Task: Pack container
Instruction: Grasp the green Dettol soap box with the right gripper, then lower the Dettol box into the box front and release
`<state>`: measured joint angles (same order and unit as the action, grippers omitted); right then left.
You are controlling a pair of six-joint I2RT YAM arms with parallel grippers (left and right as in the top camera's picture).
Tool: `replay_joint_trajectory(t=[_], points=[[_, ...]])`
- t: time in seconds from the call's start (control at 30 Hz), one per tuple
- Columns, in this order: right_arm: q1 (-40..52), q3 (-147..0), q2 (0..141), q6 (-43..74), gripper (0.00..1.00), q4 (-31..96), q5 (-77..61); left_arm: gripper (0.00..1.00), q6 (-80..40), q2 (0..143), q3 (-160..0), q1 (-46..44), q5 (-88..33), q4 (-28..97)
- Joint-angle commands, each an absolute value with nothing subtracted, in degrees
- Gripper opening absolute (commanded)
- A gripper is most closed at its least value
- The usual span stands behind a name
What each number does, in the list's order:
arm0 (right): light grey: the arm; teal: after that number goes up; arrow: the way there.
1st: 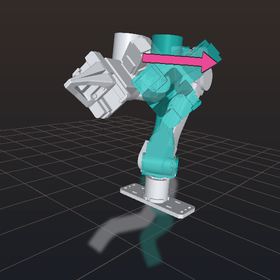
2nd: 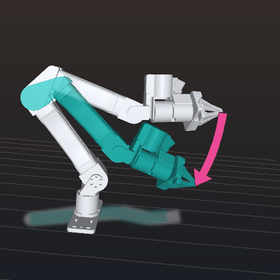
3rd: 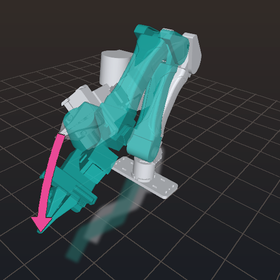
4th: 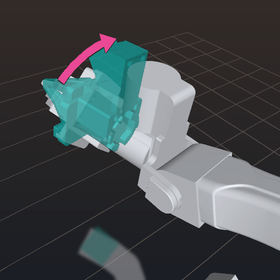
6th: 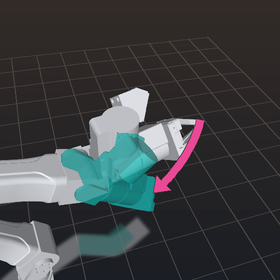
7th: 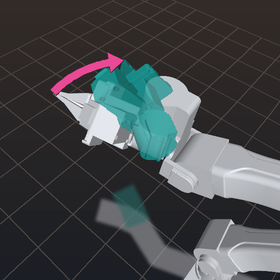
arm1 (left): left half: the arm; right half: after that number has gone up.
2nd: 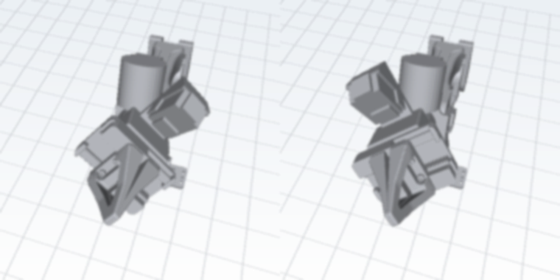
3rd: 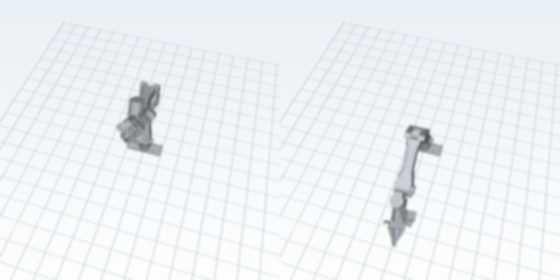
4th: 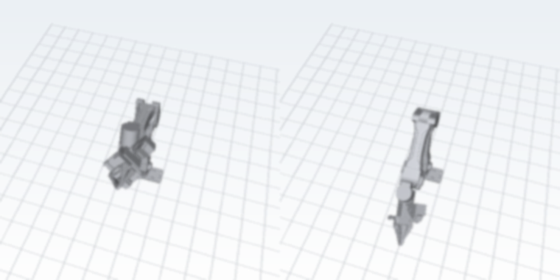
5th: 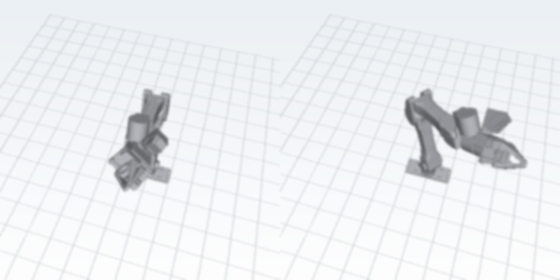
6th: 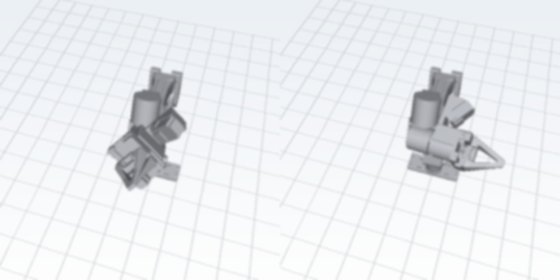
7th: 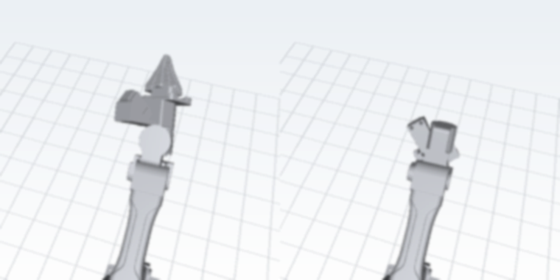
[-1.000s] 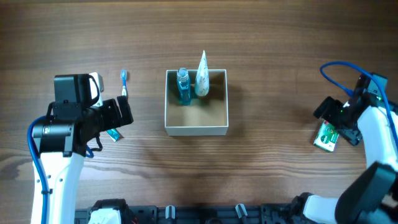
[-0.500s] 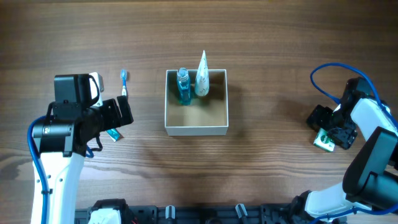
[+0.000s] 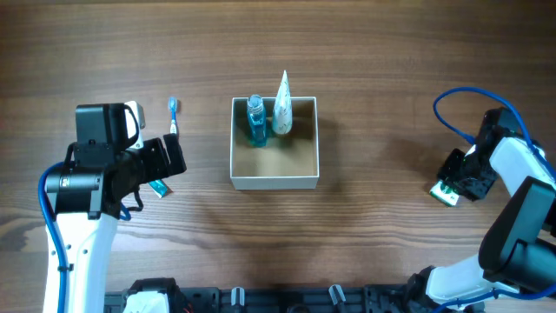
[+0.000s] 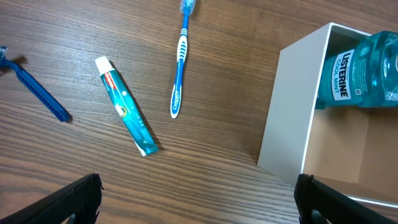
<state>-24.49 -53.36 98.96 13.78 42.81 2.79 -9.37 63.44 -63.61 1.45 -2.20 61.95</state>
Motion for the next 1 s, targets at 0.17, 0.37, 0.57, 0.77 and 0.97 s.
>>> replay_joint_trajectory(t=[0.17,0.37,0.57,0.77,0.97], points=[[-21.3,-70.0,91.8,13.9,0.04,57.8,-9.1,1.00,-9.9,63.4,-64.4,1.1,-1.7,62.0],[-0.1,-71.2,75.8,10.8,0.04,57.0,-16.9,1.00,-9.9,63.4,-64.4,1.1,-1.7,62.0],[22.4,-71.1,73.3,24.4,0.04,51.2,-16.8,1.00,-9.9,63.4,-64.4,1.1,-1.7,62.0],[28.9,-71.1,79.8,35.0,0.04,46.4,-14.9,1.00,-9.9,63.4,-64.4,1.1,-1.7,62.0],[28.9,-71.1,89.2,37.7,0.04,46.1,-14.7,1.00,-9.9,63.4,-64.4,1.1,-1.7,62.0]])
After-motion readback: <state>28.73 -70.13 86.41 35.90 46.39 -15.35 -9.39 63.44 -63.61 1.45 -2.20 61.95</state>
